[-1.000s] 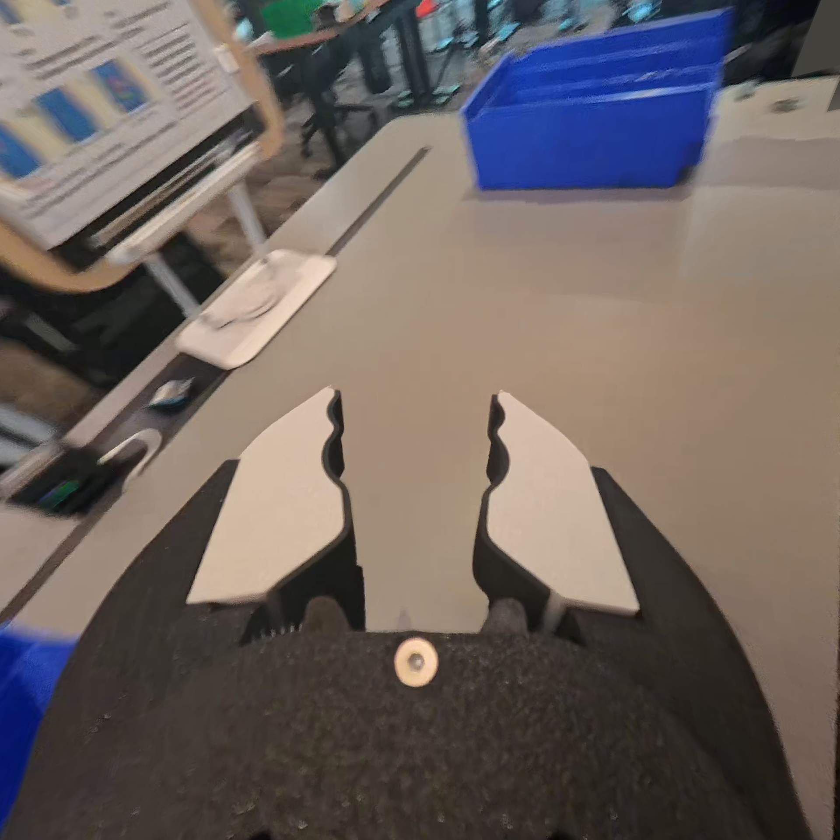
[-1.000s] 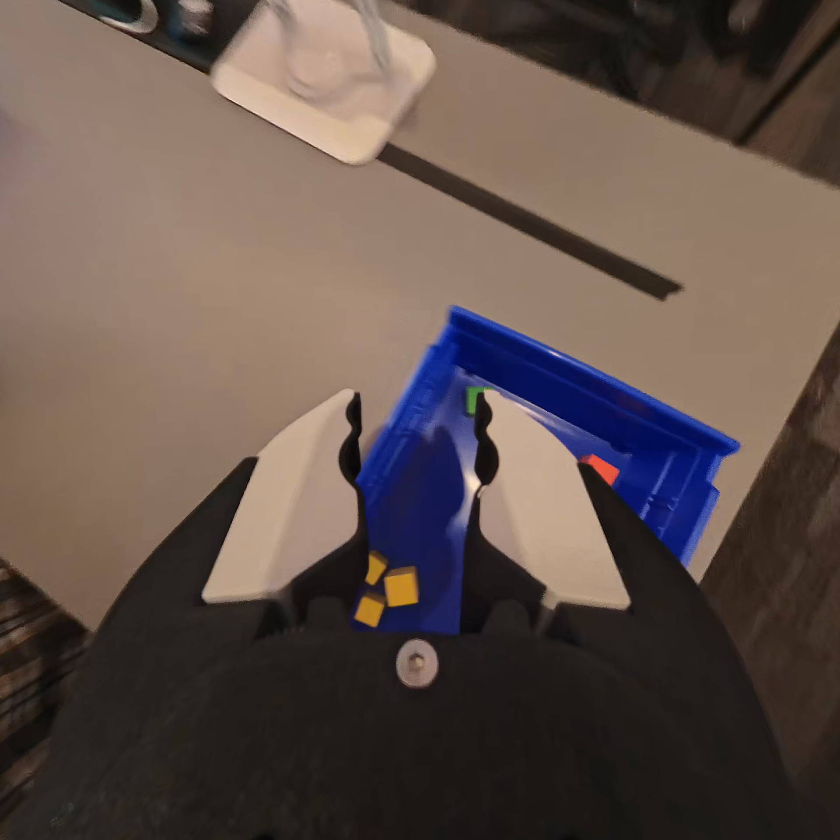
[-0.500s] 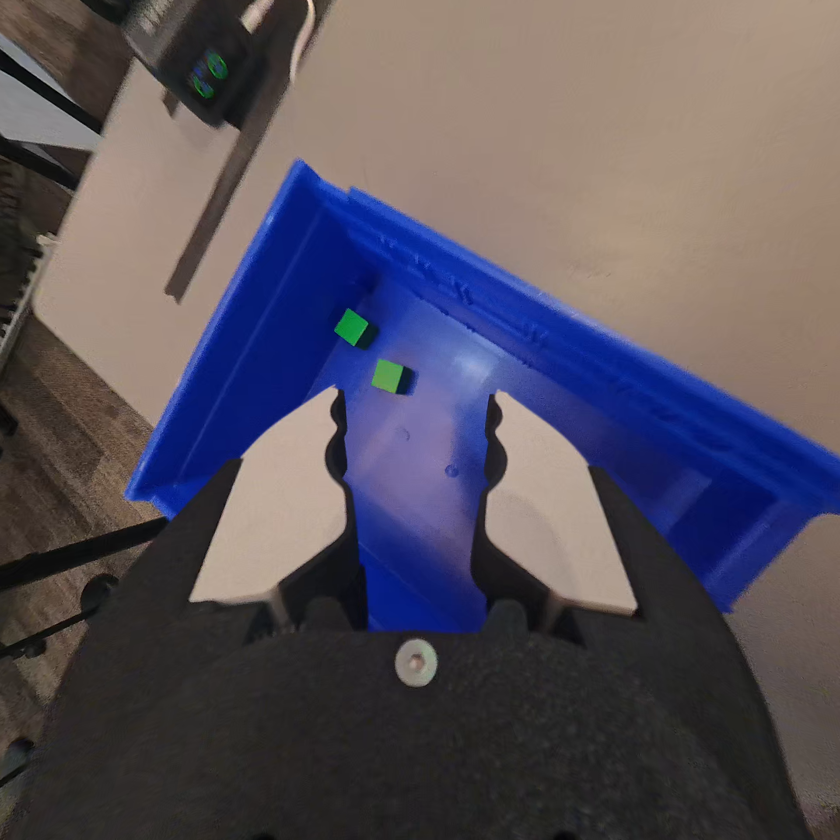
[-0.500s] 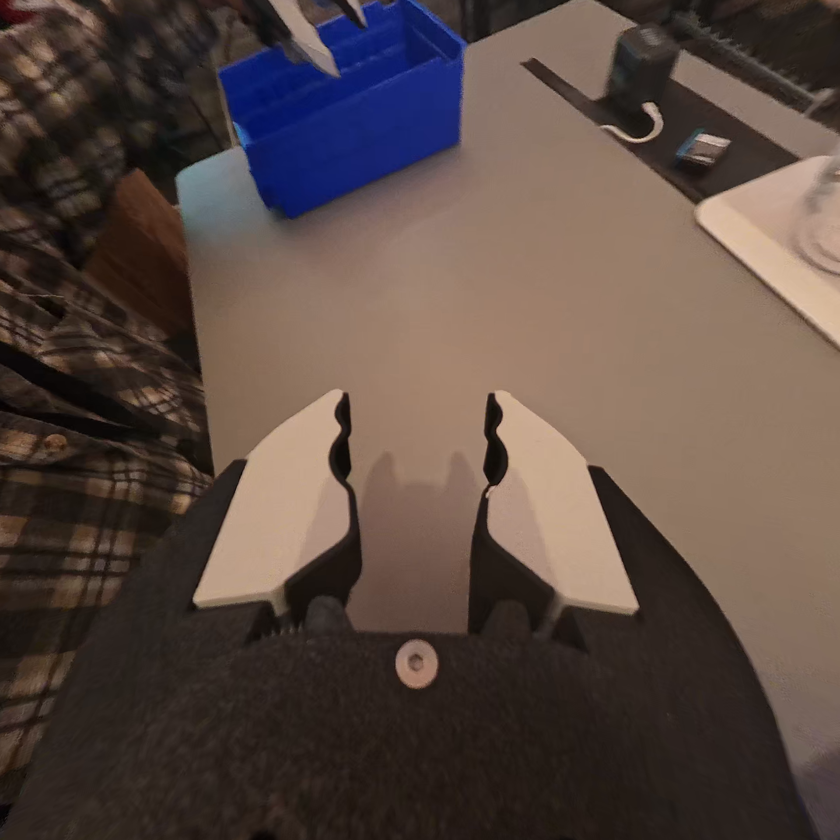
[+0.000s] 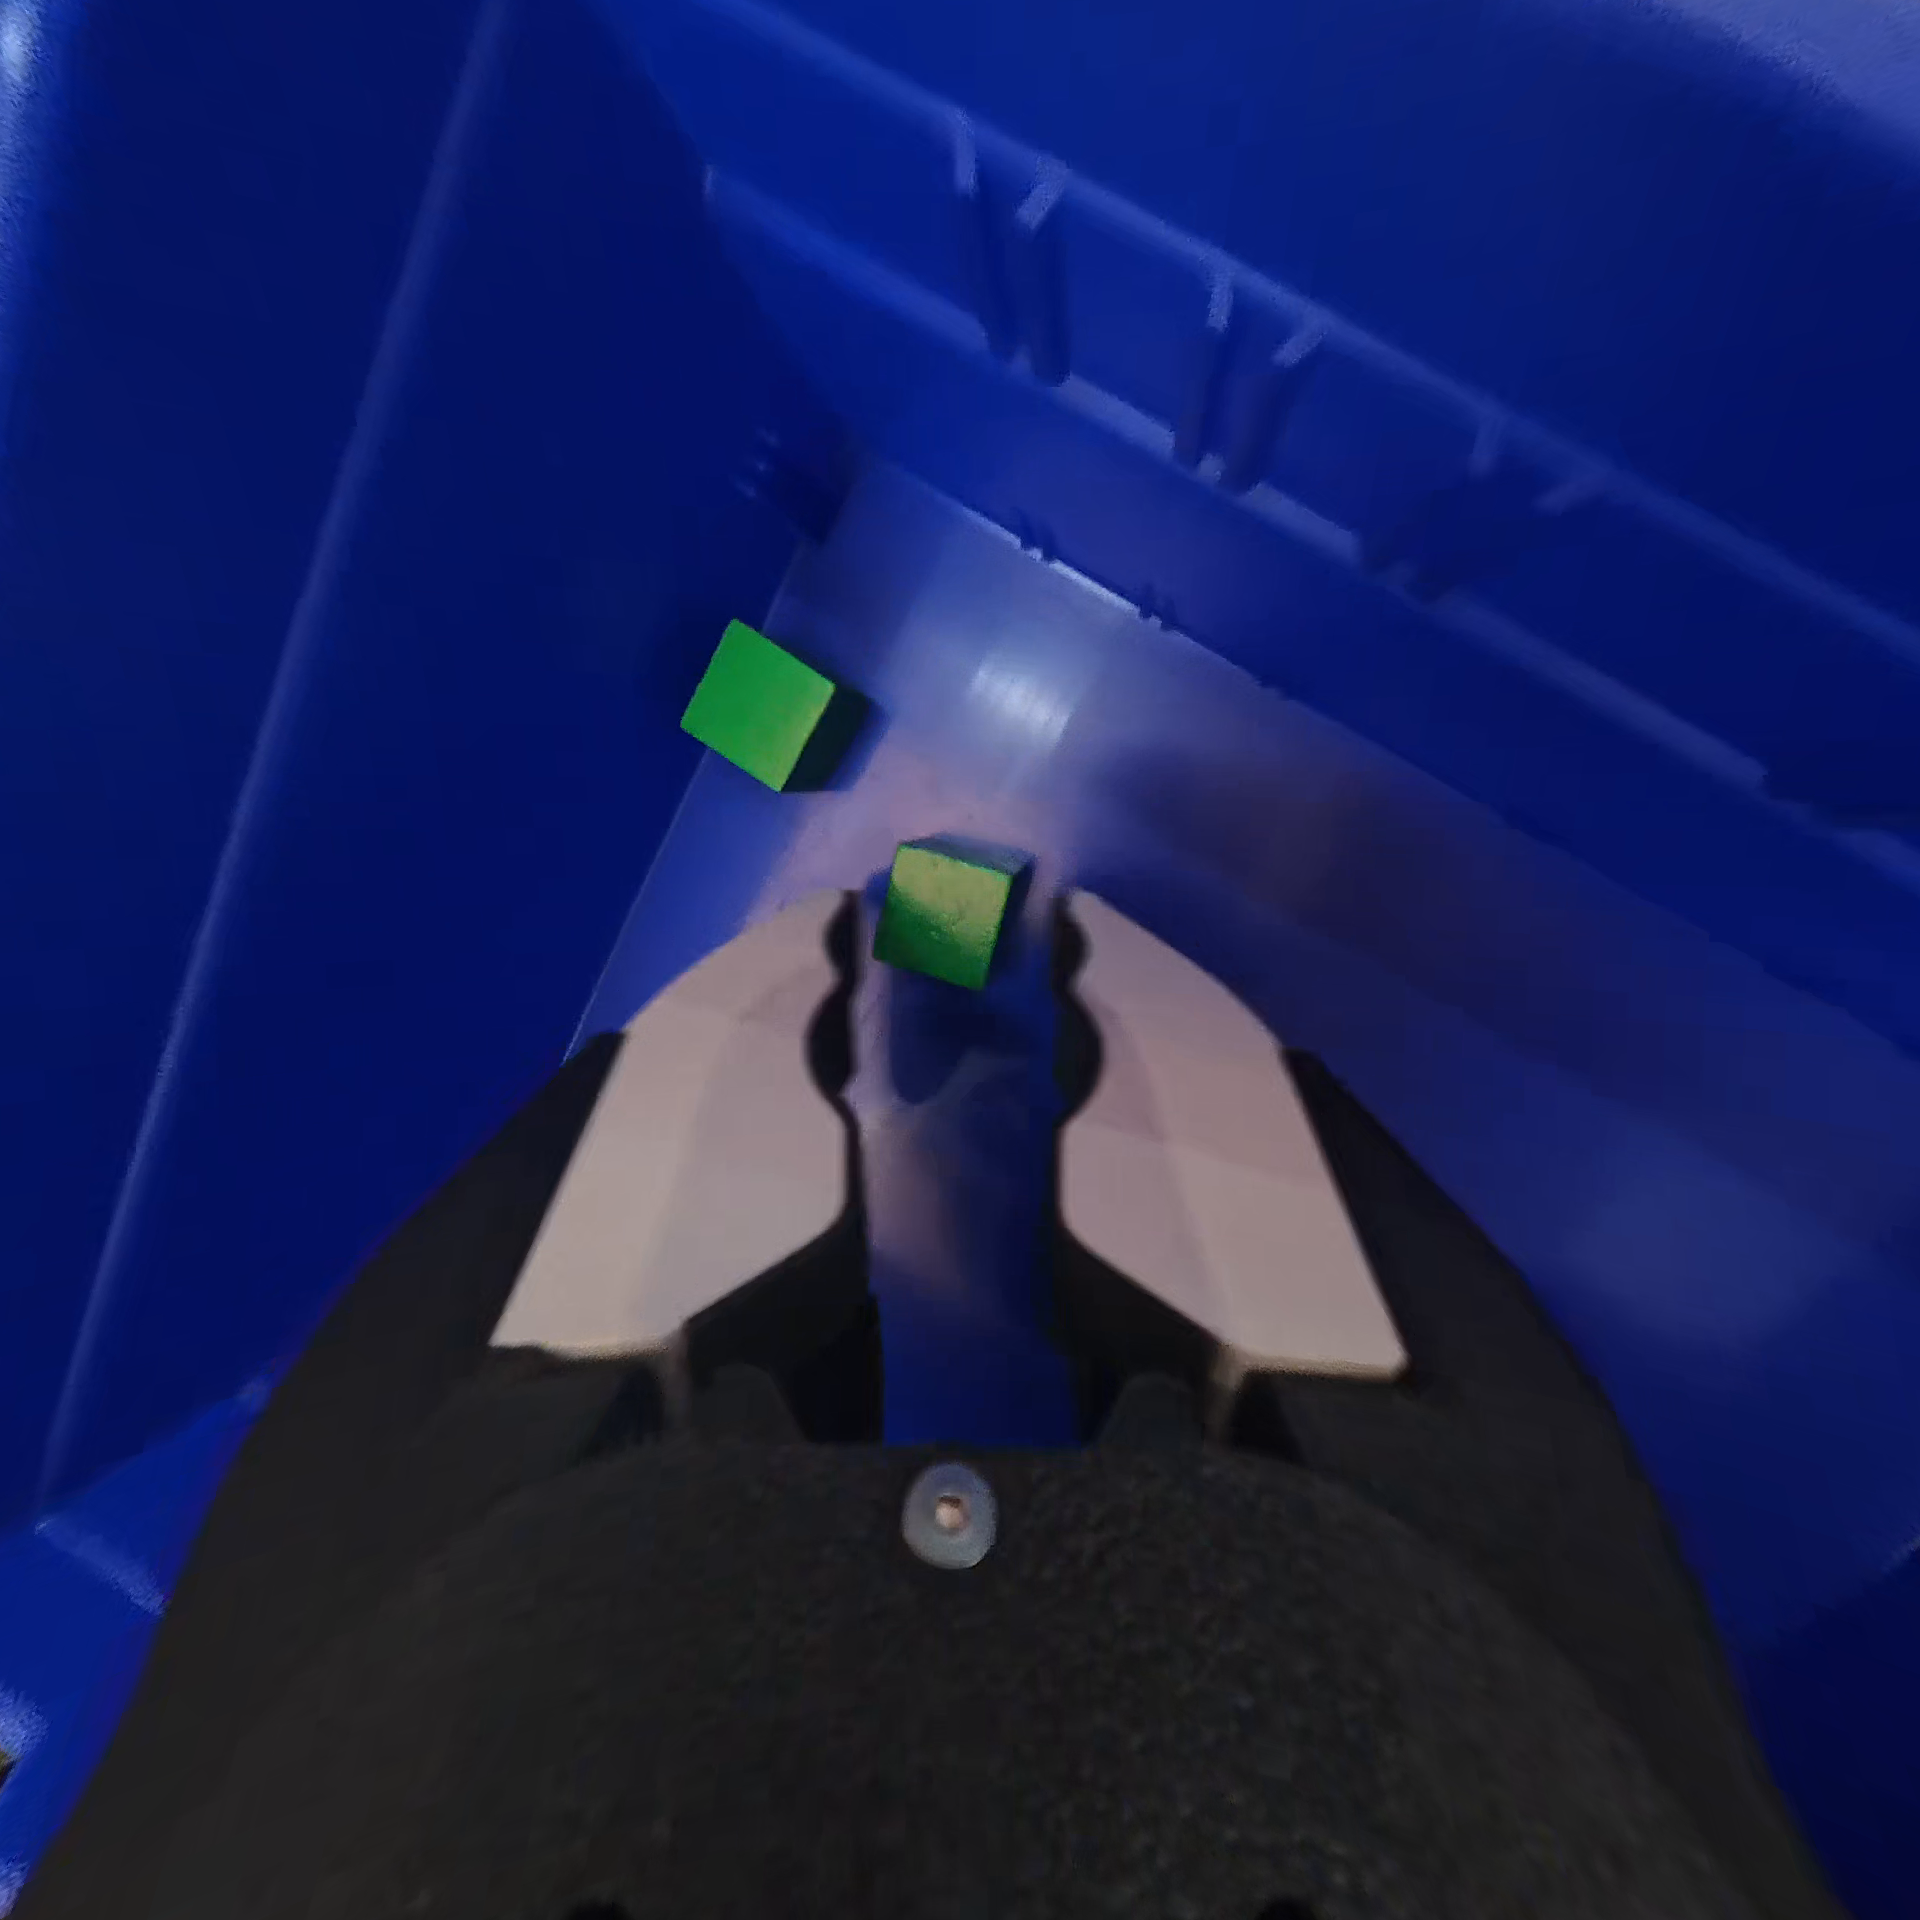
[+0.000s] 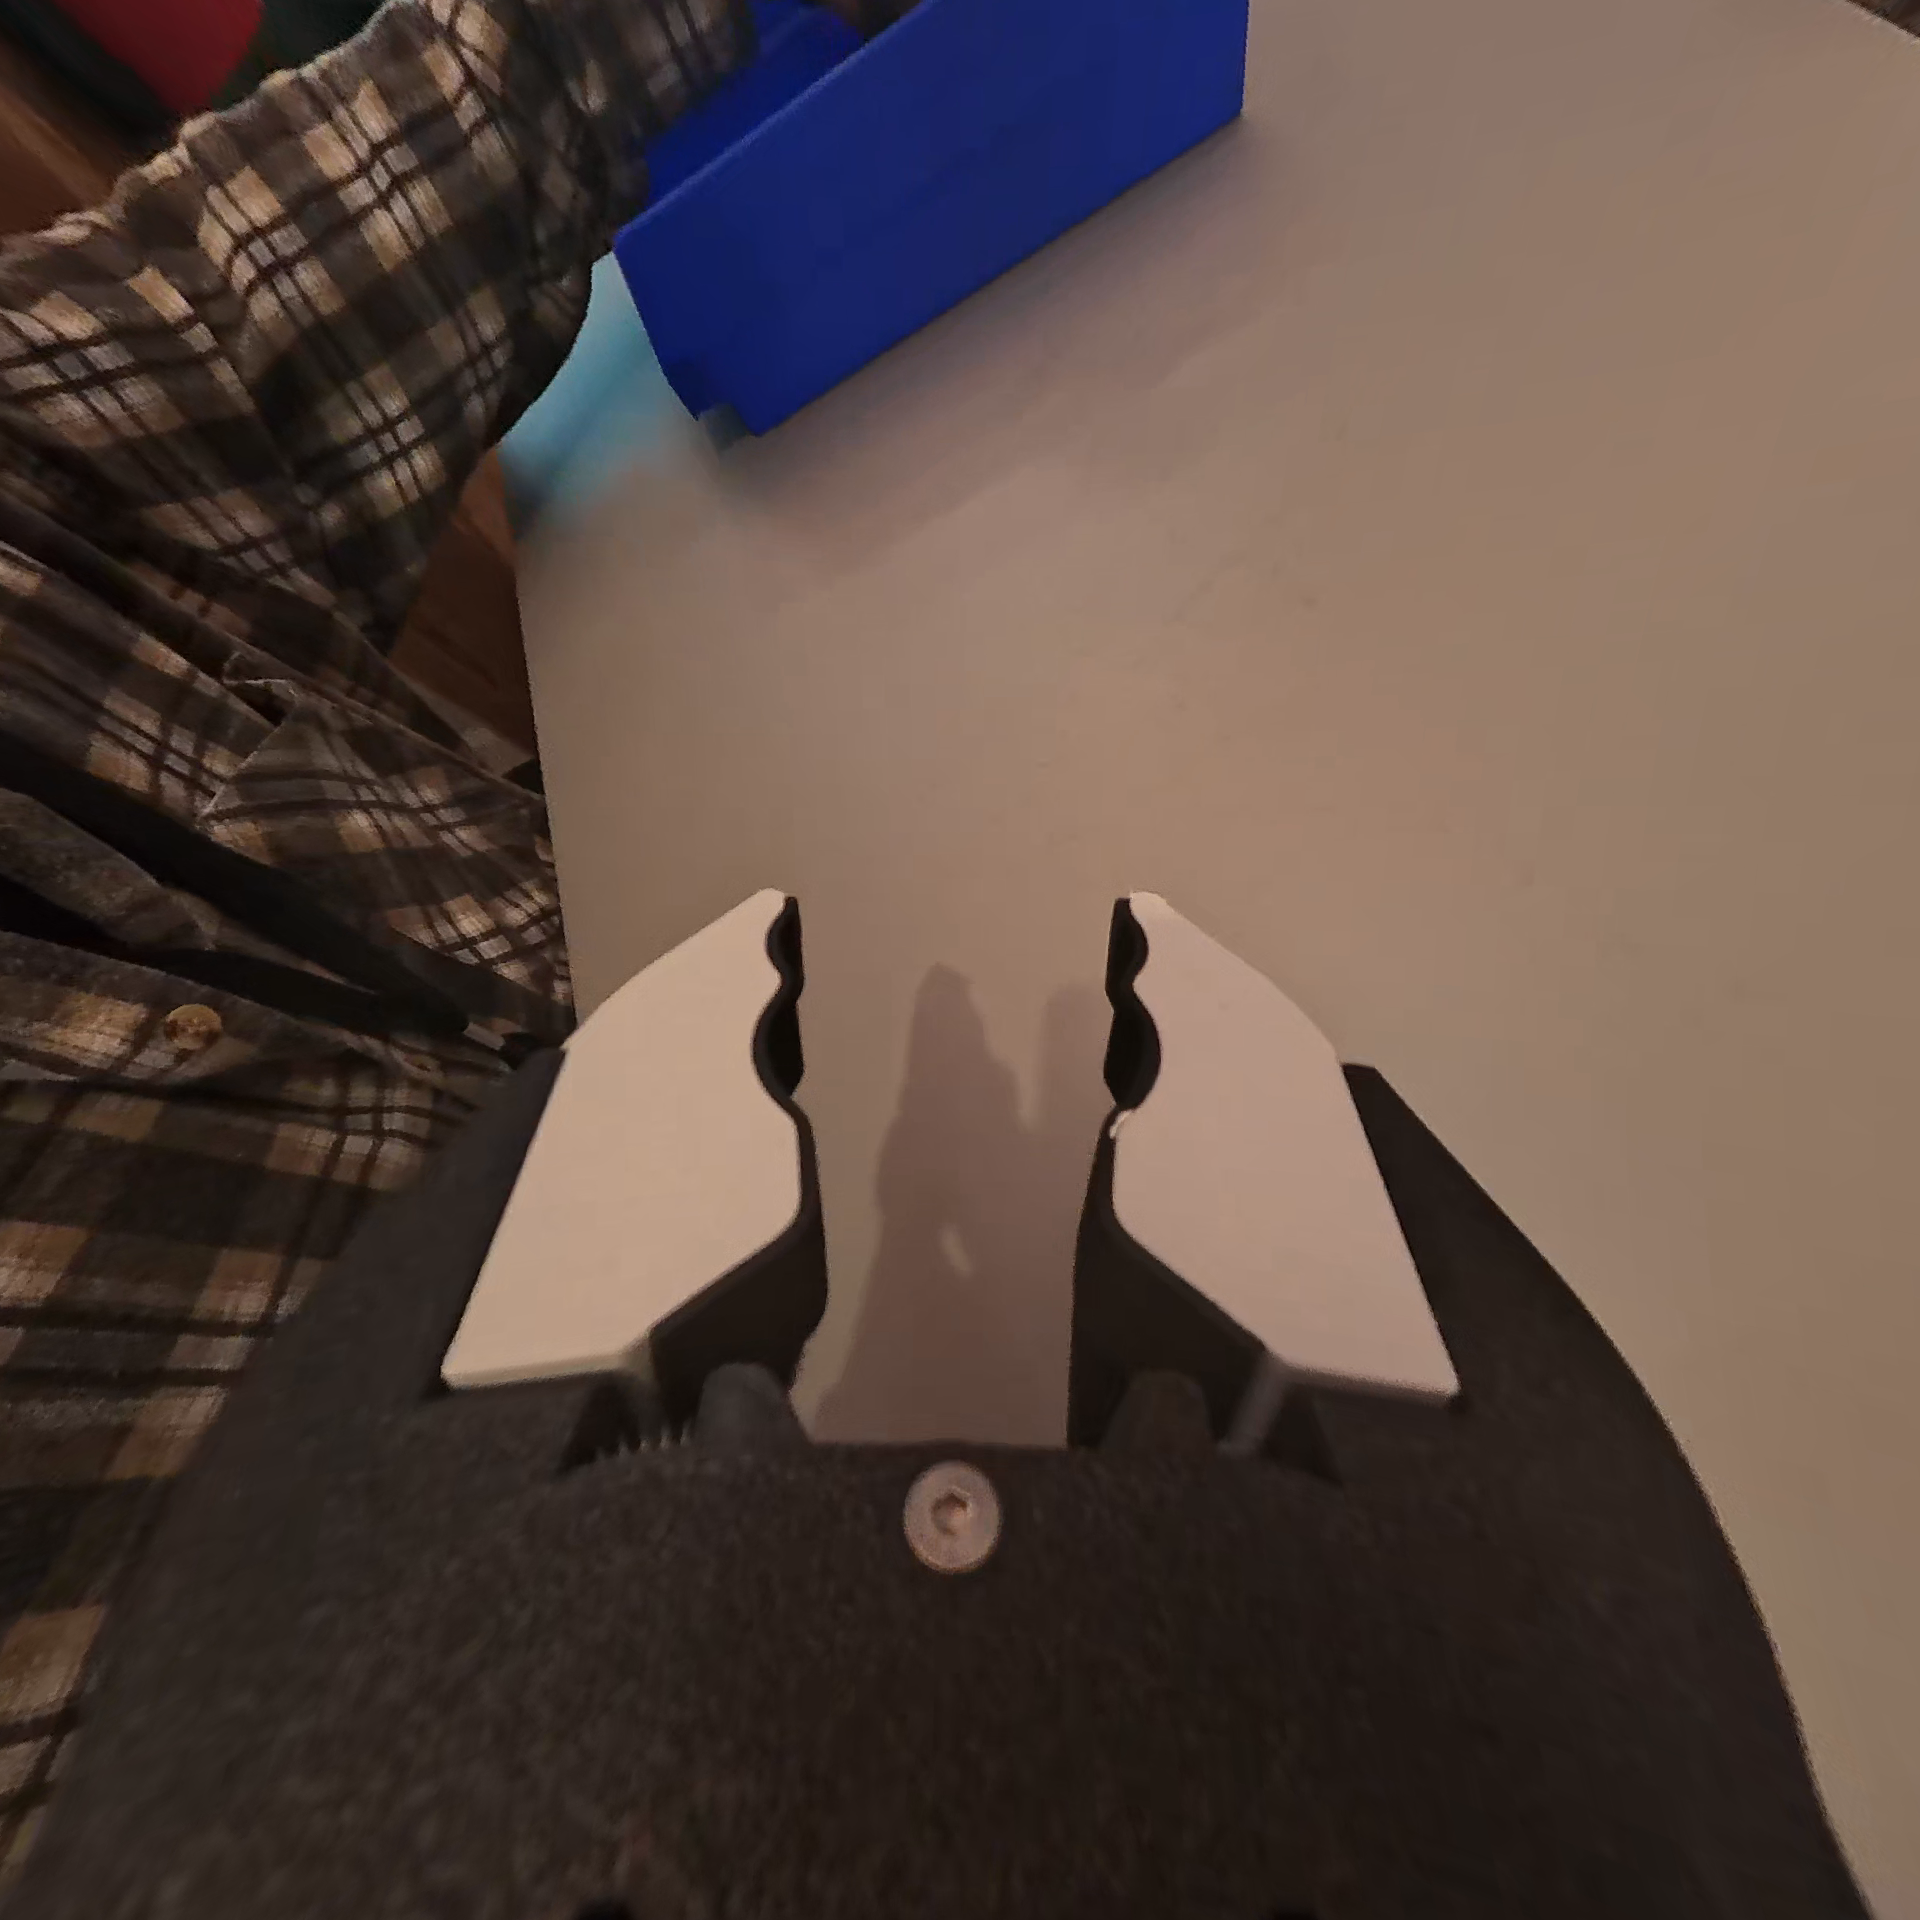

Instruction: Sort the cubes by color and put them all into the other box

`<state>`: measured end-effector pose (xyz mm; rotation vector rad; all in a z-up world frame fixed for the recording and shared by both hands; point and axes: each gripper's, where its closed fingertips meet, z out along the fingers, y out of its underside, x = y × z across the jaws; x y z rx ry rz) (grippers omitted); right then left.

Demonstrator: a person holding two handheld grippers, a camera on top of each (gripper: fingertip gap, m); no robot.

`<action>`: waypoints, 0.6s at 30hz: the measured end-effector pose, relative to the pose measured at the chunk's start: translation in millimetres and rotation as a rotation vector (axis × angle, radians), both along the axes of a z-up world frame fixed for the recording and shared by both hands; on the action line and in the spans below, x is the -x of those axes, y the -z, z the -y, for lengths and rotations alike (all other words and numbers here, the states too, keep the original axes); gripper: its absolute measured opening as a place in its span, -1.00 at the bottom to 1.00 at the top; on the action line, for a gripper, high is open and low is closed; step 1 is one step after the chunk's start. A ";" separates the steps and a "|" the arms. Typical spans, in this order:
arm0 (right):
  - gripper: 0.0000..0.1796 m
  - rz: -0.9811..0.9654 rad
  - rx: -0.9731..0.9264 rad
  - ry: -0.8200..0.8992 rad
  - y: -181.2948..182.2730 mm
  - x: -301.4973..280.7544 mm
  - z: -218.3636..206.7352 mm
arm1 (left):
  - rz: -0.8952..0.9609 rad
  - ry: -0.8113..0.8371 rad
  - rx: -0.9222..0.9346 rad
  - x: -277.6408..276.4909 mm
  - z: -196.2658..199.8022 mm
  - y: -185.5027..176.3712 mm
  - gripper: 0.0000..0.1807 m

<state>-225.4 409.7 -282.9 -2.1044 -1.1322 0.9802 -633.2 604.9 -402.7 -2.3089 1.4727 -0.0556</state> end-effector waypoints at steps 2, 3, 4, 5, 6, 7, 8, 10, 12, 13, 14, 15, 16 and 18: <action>-0.38 0.011 -0.005 -0.001 -1.5 2.0 -1.1 | -0.021 -0.011 0.023 4.5 1.4 -1.0 -0.75; -0.38 0.010 -0.009 0.001 -3.6 2.6 -2.0 | -0.042 -0.031 0.011 9.4 -0.2 -5.2 -0.75; -0.39 0.006 -0.012 0.007 -6.0 2.8 -3.5 | -0.042 -0.047 -0.019 12.6 -2.2 -13.5 -0.75; -0.39 -0.002 -0.016 0.012 -8.9 2.8 -5.0 | -0.018 -0.065 -0.061 13.3 -4.2 -26.3 -0.75; -0.40 -0.016 -0.019 0.020 -12.2 2.7 -7.0 | 0.024 -0.088 -0.110 12.2 -5.9 -43.5 -0.75; -0.41 -0.036 -0.021 0.034 -15.4 2.3 -9.9 | 0.079 -0.109 -0.164 8.6 -6.1 -64.0 -0.76; -0.41 -0.063 -0.017 0.049 -19.0 2.4 -13.1 | 0.139 -0.121 -0.225 2.6 -4.7 -87.5 -0.76; -0.41 -0.141 0.017 0.089 -26.1 3.6 -20.9 | 0.283 -0.108 -0.359 -20.3 5.3 -139.2 -0.76; -0.40 -0.280 0.090 0.118 -36.8 9.4 -27.7 | 0.450 -0.033 -0.481 -59.8 28.0 -188.6 -0.76; -0.41 -0.365 0.134 0.127 -44.0 13.0 -30.8 | 0.524 0.019 -0.532 -82.7 42.5 -208.6 -0.76; -0.41 -0.449 0.170 0.130 -51.9 16.8 -33.8 | 0.590 0.073 -0.579 -106.4 57.3 -225.1 -0.76; -0.41 -0.524 0.194 0.130 -59.5 20.8 -36.7 | 0.649 0.126 -0.610 -130.3 72.0 -237.5 -0.76; -0.41 -0.582 0.213 0.127 -65.4 25.3 -39.1 | 0.707 0.172 -0.630 -153.8 85.8 -246.9 -0.76; -0.37 -0.662 0.253 0.098 -74.8 37.4 -39.4 | 0.829 0.265 -0.643 -199.5 112.3 -259.8 -0.76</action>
